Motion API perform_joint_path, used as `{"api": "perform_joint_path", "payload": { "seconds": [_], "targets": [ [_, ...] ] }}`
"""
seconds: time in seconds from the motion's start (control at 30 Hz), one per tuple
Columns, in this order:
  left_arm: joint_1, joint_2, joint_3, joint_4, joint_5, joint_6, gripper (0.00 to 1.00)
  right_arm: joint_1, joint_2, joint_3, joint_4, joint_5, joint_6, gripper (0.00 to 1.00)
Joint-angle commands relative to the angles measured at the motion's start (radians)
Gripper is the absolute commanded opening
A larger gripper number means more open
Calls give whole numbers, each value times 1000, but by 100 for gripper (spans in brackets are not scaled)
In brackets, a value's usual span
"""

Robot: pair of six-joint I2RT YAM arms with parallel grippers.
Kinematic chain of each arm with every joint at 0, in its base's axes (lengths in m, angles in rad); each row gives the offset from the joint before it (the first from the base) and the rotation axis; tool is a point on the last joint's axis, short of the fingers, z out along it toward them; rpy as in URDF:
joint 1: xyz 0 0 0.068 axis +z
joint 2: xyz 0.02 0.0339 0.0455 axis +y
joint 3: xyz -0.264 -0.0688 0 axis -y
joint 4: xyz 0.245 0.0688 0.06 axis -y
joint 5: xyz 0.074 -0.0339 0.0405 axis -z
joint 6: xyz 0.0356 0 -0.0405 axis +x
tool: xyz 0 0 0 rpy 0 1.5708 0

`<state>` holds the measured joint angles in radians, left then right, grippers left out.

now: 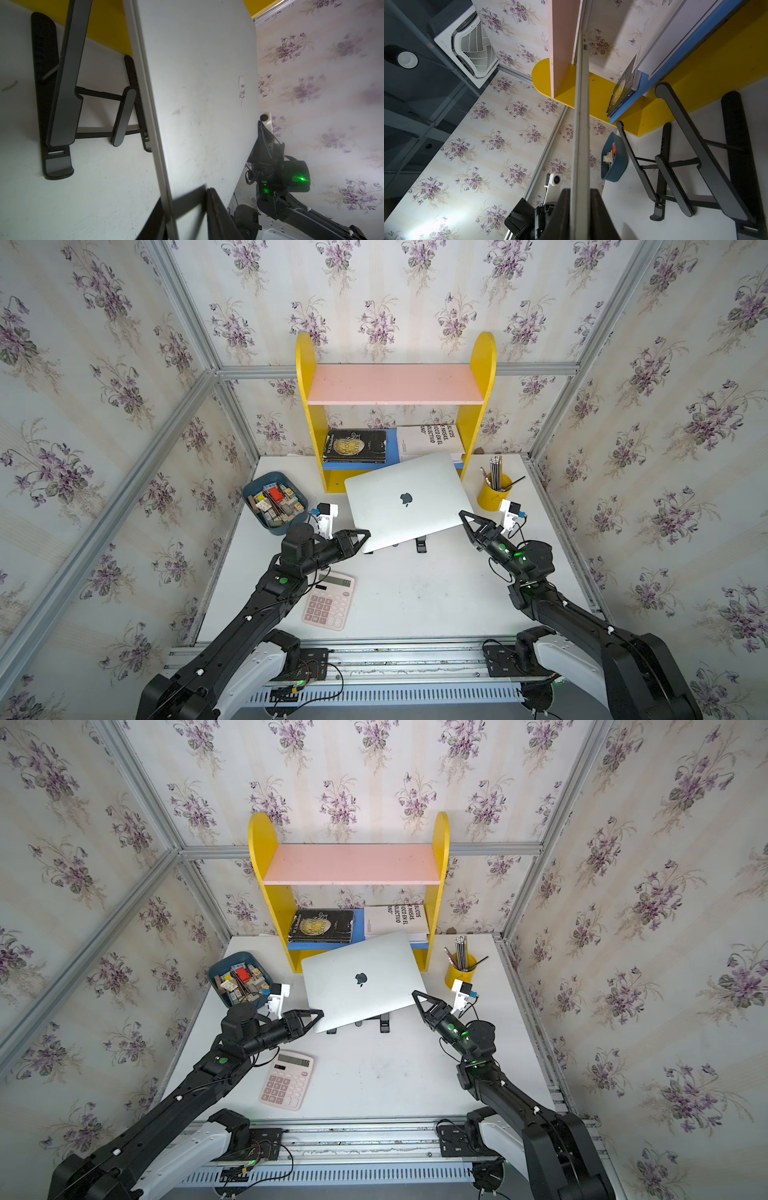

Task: Close the laptop lid and set it aside
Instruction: Pick up the laptop from the computer stand.

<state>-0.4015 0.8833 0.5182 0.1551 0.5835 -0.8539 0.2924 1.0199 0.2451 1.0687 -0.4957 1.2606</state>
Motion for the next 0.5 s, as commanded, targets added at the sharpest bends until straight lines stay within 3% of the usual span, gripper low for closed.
{"api": "perform_joint_path", "payload": {
  "seconds": [0.0, 0.47],
  "targets": [
    [-7, -4, 26, 67, 55, 29, 29, 13, -17, 27, 12, -68, -58, 0],
    [-2, 74, 210, -16, 69, 97, 28, 16, -38, 128, -116, -64, -109, 0]
  ]
}}
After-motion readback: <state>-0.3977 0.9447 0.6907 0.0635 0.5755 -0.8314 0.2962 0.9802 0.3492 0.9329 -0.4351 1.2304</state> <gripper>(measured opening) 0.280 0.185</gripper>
